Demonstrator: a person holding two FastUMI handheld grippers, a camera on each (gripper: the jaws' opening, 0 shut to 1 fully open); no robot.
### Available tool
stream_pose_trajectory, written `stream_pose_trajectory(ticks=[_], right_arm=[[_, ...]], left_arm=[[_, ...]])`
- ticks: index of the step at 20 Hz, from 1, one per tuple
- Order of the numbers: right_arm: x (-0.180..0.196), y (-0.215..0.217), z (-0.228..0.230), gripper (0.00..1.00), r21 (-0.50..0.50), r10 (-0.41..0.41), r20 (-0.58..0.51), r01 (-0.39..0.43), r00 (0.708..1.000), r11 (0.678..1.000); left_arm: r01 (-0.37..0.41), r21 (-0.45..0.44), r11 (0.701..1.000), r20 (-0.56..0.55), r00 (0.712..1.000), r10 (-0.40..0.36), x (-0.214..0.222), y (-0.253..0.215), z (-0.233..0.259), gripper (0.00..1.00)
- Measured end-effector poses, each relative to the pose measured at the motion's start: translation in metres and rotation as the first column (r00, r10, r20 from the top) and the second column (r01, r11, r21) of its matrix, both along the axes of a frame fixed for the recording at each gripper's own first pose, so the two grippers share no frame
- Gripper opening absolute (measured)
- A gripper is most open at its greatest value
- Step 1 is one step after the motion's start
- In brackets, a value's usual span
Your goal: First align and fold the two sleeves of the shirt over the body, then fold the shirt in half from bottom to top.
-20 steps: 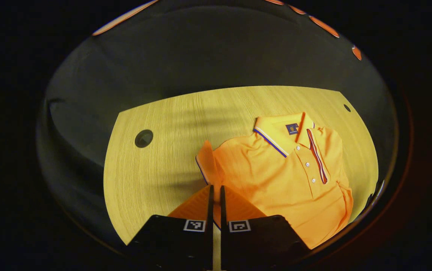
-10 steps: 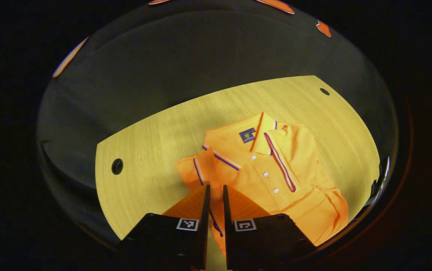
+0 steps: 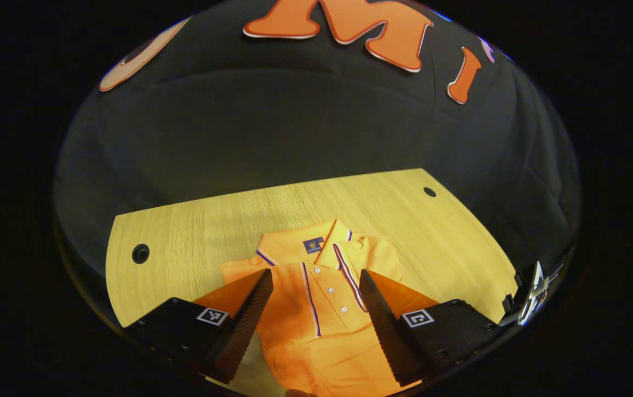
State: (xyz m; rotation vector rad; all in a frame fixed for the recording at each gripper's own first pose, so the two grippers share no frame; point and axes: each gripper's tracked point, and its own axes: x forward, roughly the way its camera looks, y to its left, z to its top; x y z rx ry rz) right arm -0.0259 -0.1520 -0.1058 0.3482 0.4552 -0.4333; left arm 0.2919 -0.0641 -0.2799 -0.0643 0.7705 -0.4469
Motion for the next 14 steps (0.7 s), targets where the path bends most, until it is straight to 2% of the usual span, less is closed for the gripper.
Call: stream_pose_trajectory(ticks=[2,4,8,11,14], right_arm=[[0.006,0.003,0.004,0.94,-0.027,-0.001,0.029,0.001,1.000,1.000],[0.013,0.009,0.010,0.94,-0.053,0.023,0.057,-0.020,0.998,0.998],[0.031,0.014,0.025,0.95,-0.101,0.098,0.124,-0.086,0.987,0.991],[0.046,0.015,0.046,0.95,-0.165,0.173,0.186,-0.142,0.967,0.976],[0.053,0.023,0.070,0.95,-0.234,0.260,0.258,-0.201,0.931,0.951]], left_arm=[[-0.025,-0.030,0.999,0.059,0.998,0.026,-0.004,0.007,0.014,0.98],[-0.041,-0.023,0.999,0.148,0.988,0.044,-0.009,0.014,0.036,0.98],[-0.111,-0.058,0.992,0.302,0.945,0.124,-0.040,0.029,0.112,0.98],[-0.175,-0.095,0.980,0.416,0.888,0.198,-0.074,0.043,0.164,0.98],[-0.243,-0.130,0.961,0.492,0.826,0.275,-0.112,0.050,0.198,0.97]])
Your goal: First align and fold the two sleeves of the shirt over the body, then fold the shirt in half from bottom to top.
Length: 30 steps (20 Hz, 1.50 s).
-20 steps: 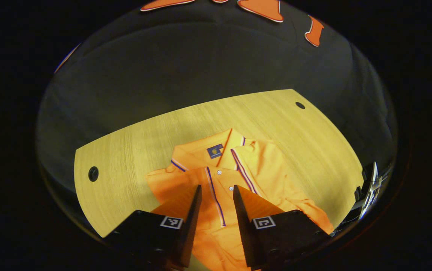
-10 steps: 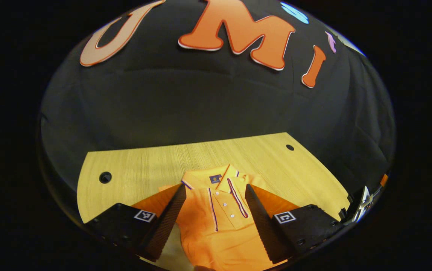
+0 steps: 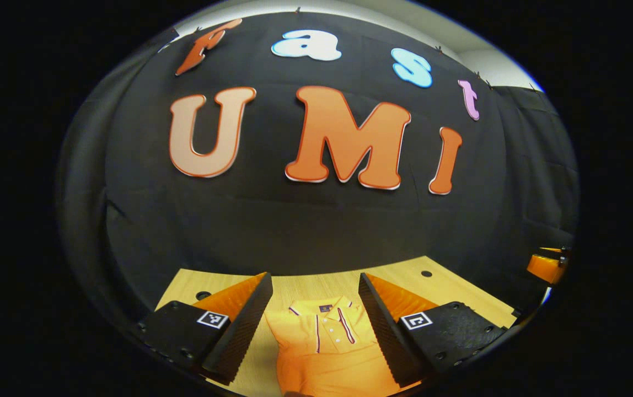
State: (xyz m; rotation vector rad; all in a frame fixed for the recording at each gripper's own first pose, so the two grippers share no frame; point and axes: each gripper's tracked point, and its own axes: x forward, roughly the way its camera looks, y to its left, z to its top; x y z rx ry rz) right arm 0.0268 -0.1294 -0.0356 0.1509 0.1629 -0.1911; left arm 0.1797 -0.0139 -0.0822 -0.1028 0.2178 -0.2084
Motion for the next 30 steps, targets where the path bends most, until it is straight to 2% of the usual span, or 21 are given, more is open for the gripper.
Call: stream_pose_trajectory(ticks=[4,8,10,11,14,17,19,21,23,25,30], right_arm=[[-0.007,0.025,0.014,0.95,-0.033,0.122,0.100,-0.119,0.987,0.992],[-0.010,0.030,0.010,0.95,-0.053,0.210,0.136,-0.204,0.968,0.977],[-0.013,0.029,0.005,0.95,-0.058,0.232,0.139,-0.226,0.963,0.972],[-0.017,0.029,0.002,0.95,-0.055,0.243,0.147,-0.237,0.959,0.970],[-0.034,0.025,-0.005,0.95,-0.059,0.265,0.163,-0.258,0.950,0.964],[-0.041,0.019,-0.020,0.96,-0.090,0.265,0.141,-0.255,0.954,0.963],[-0.045,0.025,-0.037,0.95,-0.067,0.277,0.098,-0.271,0.956,0.960],[-0.049,0.037,-0.061,0.95,-0.025,0.311,0.027,-0.311,0.950,0.950],[-0.055,0.041,-0.083,0.96,-0.004,0.324,-0.030,-0.324,0.946,0.946],[-0.061,0.042,-0.103,0.96,0.023,0.328,-0.089,-0.327,0.940,0.945],[-0.080,0.053,-0.147,0.96,0.106,0.359,-0.200,-0.344,0.911,0.933]], left_arm=[[-0.104,-0.010,0.995,0.122,0.987,0.104,-0.054,0.011,0.034,0.98],[-0.204,-0.012,0.979,0.220,0.954,0.201,-0.111,0.021,0.058,0.98],[-0.257,0.009,0.966,0.241,0.938,0.248,-0.140,0.028,0.059,0.94],[-0.285,0.013,0.958,0.245,0.930,0.273,-0.153,0.031,0.057,0.97],[-0.340,0.007,0.941,0.249,0.911,0.327,-0.186,0.035,0.052,0.95],[-0.350,0.030,0.936,0.215,0.917,0.336,-0.205,0.031,0.038,0.98],[-0.329,0.043,0.943,0.171,0.933,0.318,-0.210,0.023,0.022,0.95],[-0.309,0.062,0.949,0.108,0.947,0.302,-0.213,0.017,-0.003,0.97],[-0.308,0.083,0.948,0.017,0.951,0.308,-0.216,0.018,-0.034,0.97],[-0.301,0.094,0.949,-0.078,0.948,0.309,-0.230,0.017,-0.069,0.98],[-0.288,0.141,0.947,-0.256,0.913,0.316,-0.251,0.024,-0.127,0.98]])
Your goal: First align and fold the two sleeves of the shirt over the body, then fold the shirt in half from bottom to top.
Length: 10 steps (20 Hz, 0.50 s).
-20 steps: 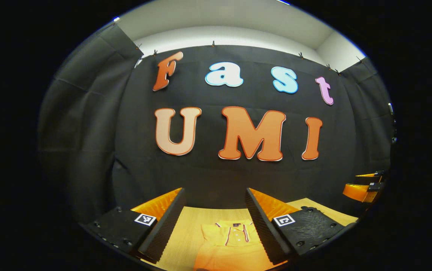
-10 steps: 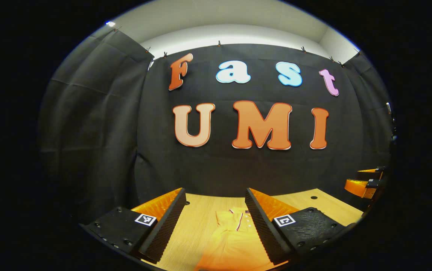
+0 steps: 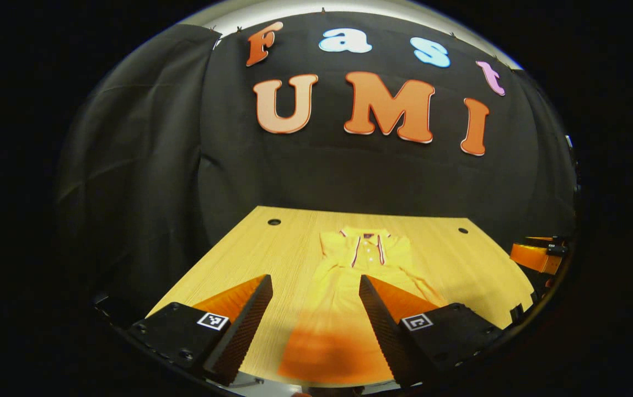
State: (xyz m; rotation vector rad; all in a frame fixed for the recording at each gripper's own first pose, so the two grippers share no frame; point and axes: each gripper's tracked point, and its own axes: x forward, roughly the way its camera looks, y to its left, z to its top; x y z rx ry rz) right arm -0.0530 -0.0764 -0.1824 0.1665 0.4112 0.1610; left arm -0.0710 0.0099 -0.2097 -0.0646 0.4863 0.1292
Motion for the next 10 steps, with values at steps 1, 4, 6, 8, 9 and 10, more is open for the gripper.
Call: stream_pose_trajectory(ticks=[1,4,6,8,9,10], right_arm=[[-0.003,0.002,-0.009,0.96,-0.001,0.005,-0.029,-0.005,1.000,1.000],[-0.015,0.008,-0.043,0.96,-0.004,0.025,-0.118,-0.026,0.993,1.000],[-0.024,0.013,-0.070,0.97,-0.002,0.042,-0.203,-0.043,0.978,0.999],[-0.033,0.015,-0.093,0.97,0.000,0.041,-0.273,-0.043,0.961,0.999],[-0.037,0.015,-0.103,0.97,0.004,0.045,-0.301,-0.046,0.953,0.999],[-0.042,0.016,-0.113,0.97,0.005,0.051,-0.324,-0.052,0.945,0.999]], left_arm=[[-0.006,-0.003,1.000,-0.030,1.000,0.005,-0.002,0.003,-0.010,0.98],[0.006,-0.031,0.999,-0.159,0.987,-0.011,-0.005,0.002,-0.049,0.98],[0.025,-0.038,0.999,-0.264,0.964,-0.034,-0.018,-0.001,-0.080,0.98],[0.046,-0.063,0.997,-0.364,0.929,-0.066,-0.033,-0.001,-0.106,0.98],[0.048,-0.090,0.995,-0.395,0.915,-0.080,-0.037,-0.003,-0.117,0.98],[0.043,-0.110,0.993,-0.431,0.898,-0.087,-0.035,-0.001,-0.124,0.99]])
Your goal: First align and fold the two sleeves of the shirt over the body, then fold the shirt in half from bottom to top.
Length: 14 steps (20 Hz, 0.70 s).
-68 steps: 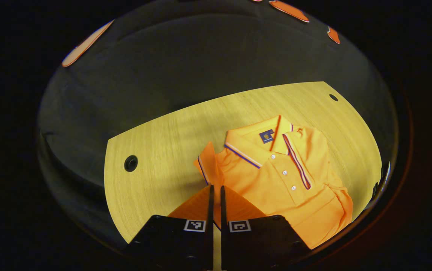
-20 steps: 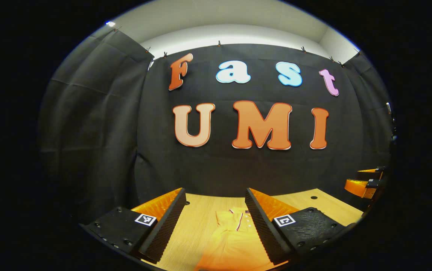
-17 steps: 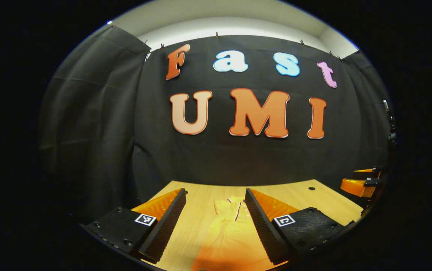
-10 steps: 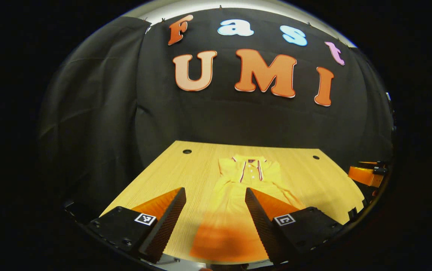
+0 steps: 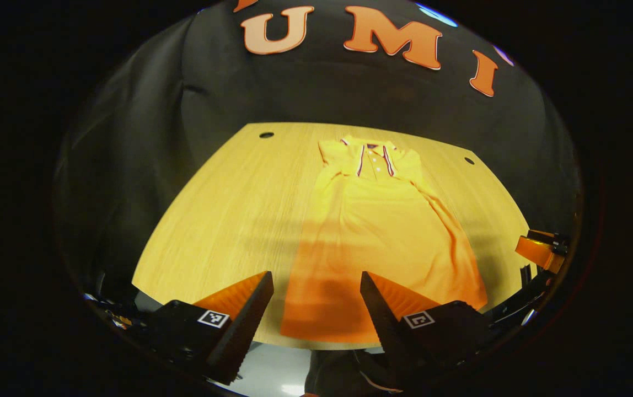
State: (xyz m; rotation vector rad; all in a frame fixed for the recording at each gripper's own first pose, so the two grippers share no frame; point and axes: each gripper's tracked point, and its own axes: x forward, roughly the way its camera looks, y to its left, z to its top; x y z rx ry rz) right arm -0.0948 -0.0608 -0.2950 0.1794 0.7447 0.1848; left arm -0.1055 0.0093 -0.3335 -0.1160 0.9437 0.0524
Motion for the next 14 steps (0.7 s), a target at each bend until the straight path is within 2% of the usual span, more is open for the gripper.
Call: stream_pose_trajectory(ticks=[3,5,7,9,10,11,14], right_arm=[[-0.014,-0.001,-0.025,0.98,-0.032,-0.002,-0.092,-0.001,0.996,0.999],[-0.024,0.010,-0.041,0.98,0.015,-0.002,-0.158,0.005,0.987,1.000],[-0.036,0.019,-0.059,0.98,0.022,0.014,-0.228,-0.010,0.974,1.000],[-0.049,0.026,-0.074,0.98,0.016,0.042,-0.295,-0.039,0.954,0.999],[-0.056,0.029,-0.079,0.91,0.023,0.052,-0.328,-0.047,0.943,0.999],[-0.058,0.037,-0.084,0.98,0.050,0.065,-0.348,-0.051,0.935,0.997],[-0.061,0.042,-0.094,0.95,0.036,0.067,-0.374,-0.057,0.925,0.998]], left_arm=[[-0.002,-0.037,0.999,-0.123,0.992,-0.003,0.002,0.000,-0.007,0.98],[0.003,-0.032,0.999,-0.199,0.980,-0.009,0.005,0.001,-0.009,0.99],[-0.003,-0.042,0.999,-0.246,0.969,-0.007,0.011,-0.005,-0.005,0.99],[-0.004,-0.058,0.998,-0.285,0.959,-0.012,-0.016,-0.006,-0.016,0.99],[-0.009,-0.054,0.998,-0.298,0.955,-0.008,-0.020,-0.001,-0.023,0.99],[-0.018,-0.066,0.998,-0.306,0.952,-0.003,-0.022,0.000,-0.025,0.99],[-0.024,-0.089,0.996,-0.359,0.933,-0.010,-0.033,-0.001,-0.034,0.99]])
